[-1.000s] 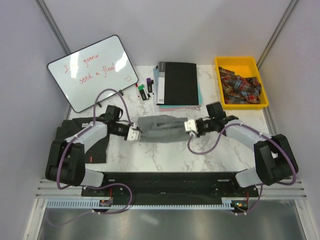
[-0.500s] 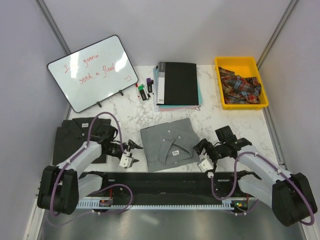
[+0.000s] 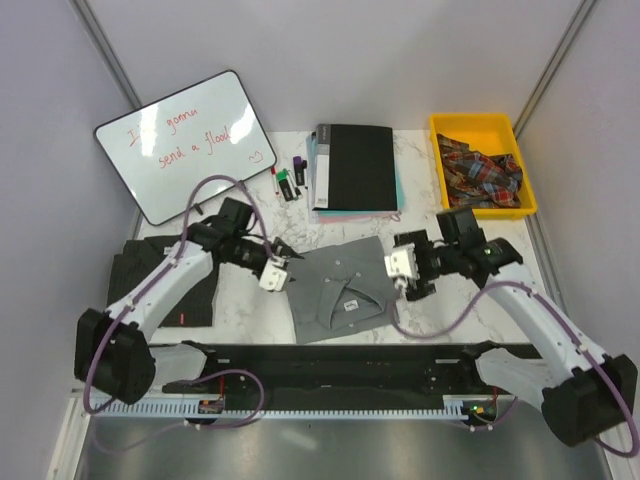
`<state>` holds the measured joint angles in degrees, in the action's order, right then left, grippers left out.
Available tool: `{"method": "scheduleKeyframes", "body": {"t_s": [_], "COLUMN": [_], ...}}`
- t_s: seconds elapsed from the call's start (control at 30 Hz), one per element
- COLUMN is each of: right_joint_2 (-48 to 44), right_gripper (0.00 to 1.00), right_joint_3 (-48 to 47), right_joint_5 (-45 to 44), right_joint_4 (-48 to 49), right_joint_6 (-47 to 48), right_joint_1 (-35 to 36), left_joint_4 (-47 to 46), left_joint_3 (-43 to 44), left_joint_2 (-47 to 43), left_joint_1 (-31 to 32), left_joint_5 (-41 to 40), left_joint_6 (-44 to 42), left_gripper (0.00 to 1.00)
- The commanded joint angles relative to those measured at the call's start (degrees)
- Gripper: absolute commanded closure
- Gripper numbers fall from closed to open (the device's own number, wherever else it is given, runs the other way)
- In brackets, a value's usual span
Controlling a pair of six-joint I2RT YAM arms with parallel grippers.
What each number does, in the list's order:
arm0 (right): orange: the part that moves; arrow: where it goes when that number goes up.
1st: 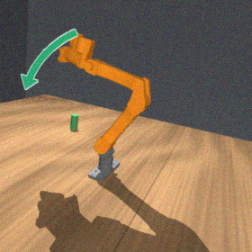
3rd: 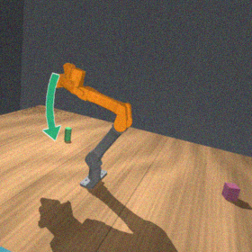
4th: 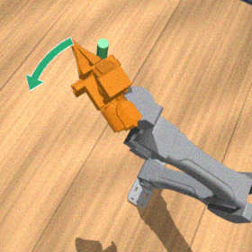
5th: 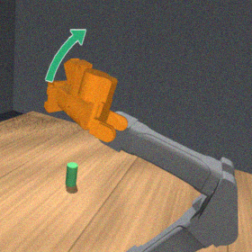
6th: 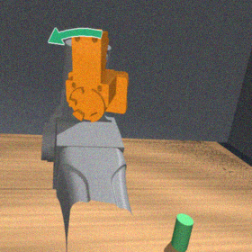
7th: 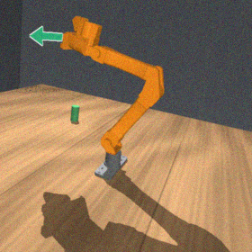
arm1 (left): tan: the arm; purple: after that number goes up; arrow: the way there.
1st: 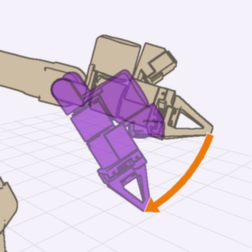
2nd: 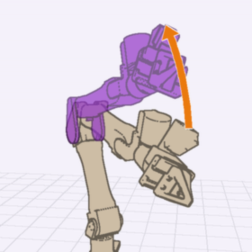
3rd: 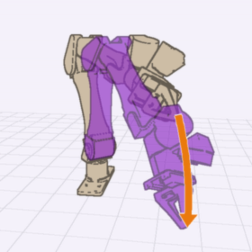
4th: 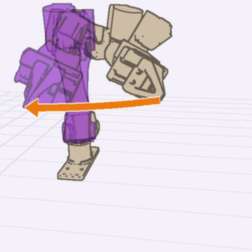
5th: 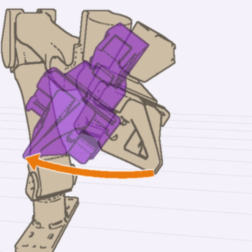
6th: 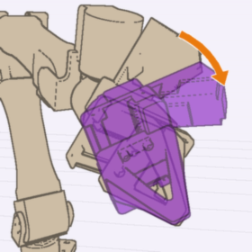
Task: Fold and stack the long sleeve shirts
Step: Fold the shirt
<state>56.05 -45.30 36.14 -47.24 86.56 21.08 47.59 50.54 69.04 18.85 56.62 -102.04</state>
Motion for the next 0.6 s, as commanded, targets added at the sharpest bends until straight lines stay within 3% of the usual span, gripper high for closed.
{"method": "scheduleKeyframes", "body": {"t_s": [0.0,0.07,0.17,0.33,0.37,0.43,0.57], "right_joint_2": [10.63,12.76,16.27,23.04,24.18,26.82,29.20], "right_gripper": [0.02,0.02,0.02,0.02,0.02,0.02,0.02], "right_joint_3": [-12.24,-14.28,-17.10,-22.37,-23.07,-23.87,-21.33], "right_joint_5": [-0.98,-0.55,0.16,3.14,3.58,6.83,9.64], "right_joint_4": [4.53,5.58,5.93,4.89,3.23,1.46,1.54], "right_joint_6": [-37.04,-49.23,-59.18,-71.16,-72.58,-76.09,-83.03], "right_joint_1": [-2.27,-5.32,-9.64,-15.88,-18.07,-20.37,-27.12], "left_joint_4": [-8.87,-9.45,-12.43,-10.16,-5.45,-0.33,6.63], "left_joint_3": [5.78,9.37,12.55,15.38,15.55,15.55,17.03], "left_joint_2": [8.20,12.16,20.85,30.19,31.06,32.65,33.79], "left_joint_1": [13.29,17.42,20.25,20.61,20.70,20.52,20.61], "left_joint_5": [-15.43,-18.81,-28.03,-42.10,-43.60,-43.36,-35.55], "left_joint_6": [27.46,32.85,38.38,48.05,52.08,58.06,80.60], "left_gripper": [0.40,0.40,0.46,0.56,0.57,0.59,0.64]}}
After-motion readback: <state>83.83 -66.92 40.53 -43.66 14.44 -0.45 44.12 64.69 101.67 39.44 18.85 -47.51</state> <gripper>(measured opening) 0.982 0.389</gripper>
